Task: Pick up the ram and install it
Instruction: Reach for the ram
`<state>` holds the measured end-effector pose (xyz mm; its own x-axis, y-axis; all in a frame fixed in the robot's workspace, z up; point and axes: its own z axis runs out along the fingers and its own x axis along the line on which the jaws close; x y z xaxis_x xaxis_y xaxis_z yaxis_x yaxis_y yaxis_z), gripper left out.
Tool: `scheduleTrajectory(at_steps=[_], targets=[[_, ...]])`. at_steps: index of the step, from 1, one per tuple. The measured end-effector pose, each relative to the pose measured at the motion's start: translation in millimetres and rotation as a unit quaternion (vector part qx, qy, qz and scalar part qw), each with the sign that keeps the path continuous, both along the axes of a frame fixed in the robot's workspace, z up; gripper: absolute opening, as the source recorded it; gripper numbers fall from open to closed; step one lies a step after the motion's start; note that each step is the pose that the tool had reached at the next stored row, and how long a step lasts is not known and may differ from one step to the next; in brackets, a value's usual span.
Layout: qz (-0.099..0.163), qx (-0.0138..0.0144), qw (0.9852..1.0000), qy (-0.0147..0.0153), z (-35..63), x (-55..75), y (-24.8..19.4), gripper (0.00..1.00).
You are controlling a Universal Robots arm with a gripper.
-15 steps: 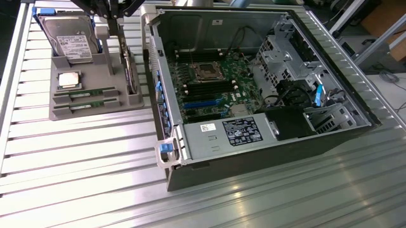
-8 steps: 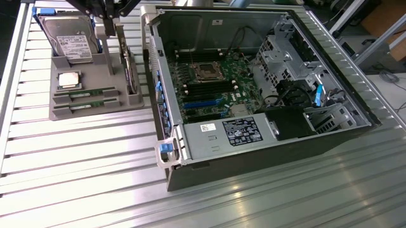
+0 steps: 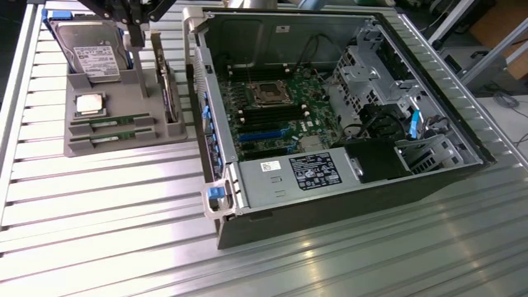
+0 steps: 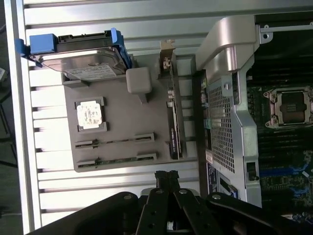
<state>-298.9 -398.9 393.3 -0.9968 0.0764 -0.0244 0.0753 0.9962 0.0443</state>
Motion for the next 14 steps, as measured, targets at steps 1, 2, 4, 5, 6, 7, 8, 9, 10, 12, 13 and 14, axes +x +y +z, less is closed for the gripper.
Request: scheduleTrajectory(at_steps=[1,2,4,5,6,7,8,9,10,12,13,14], targets=[[0.0,0.0,1.0,0.0,0.0,-0.8,0.0,0.11],[0.0,0.0,1.0,0.0,0.0,-1.8,0.0,0.11],[0.0,0.0,1.0,0.0,0.0,-3.1,0.0,0.11],[0.0,0.0,1.0,0.0,0.0,-4.4,0.0,0.11],[0.0,0.0,1.0,0.0,0.0,-5.3,0.0,0.11],[0.0,0.0,1.0,0.0,0.0,-6.5,0.0,0.11],[0.0,0.0,1.0,0.0,0.0,-7.2,0.0,0.11],[0.0,0.0,1.0,0.0,0.0,-7.9,0.0,0.11],[0.0,0.0,1.0,0.0,0.0,-8.9,0.0,0.11],[0.0,0.0,1.0,0.0,0.0,-10.3,0.0,0.11],[0.0,0.0,1.0,0.0,-0.1,-11.1,0.0,0.11],[0.0,0.0,1.0,0.0,0.0,-12.7,0.0,0.11]])
